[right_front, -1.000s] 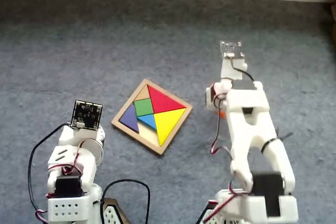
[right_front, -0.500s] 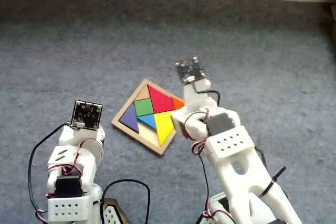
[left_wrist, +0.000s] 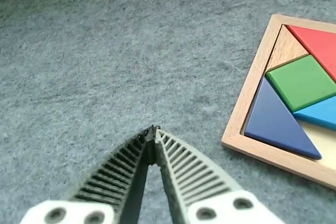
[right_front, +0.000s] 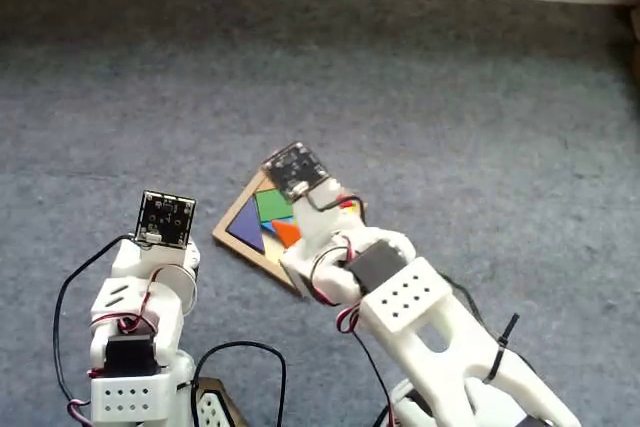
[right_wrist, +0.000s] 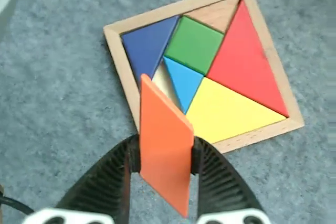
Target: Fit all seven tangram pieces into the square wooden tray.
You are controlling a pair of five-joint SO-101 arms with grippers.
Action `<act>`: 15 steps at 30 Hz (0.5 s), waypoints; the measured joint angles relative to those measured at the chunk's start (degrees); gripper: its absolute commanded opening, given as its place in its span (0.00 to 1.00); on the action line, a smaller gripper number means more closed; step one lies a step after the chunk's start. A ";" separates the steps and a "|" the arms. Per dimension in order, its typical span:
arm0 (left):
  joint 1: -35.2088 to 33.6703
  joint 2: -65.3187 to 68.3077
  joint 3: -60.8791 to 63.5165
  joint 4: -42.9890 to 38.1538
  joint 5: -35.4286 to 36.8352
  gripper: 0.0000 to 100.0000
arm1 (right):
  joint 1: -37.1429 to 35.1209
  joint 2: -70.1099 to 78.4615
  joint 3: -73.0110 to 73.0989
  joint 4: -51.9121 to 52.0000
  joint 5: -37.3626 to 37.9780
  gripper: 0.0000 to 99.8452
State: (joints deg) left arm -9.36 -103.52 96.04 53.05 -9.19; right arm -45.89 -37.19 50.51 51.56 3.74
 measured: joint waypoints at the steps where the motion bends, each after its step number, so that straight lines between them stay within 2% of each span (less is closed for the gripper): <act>1: 0.00 0.00 0.00 0.00 0.00 0.01 | -0.88 0.00 0.09 0.00 0.00 0.03; 7: 0.00 0.00 0.00 0.00 0.00 0.01 | -2.37 0.79 0.18 -2.11 0.00 0.14; 15: 0.00 0.00 0.00 0.00 0.00 0.01 | -1.23 12.31 0.09 -4.13 -0.97 0.15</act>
State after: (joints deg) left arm -9.36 -103.52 96.04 53.05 -9.19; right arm -47.12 -24.88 50.59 47.43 2.77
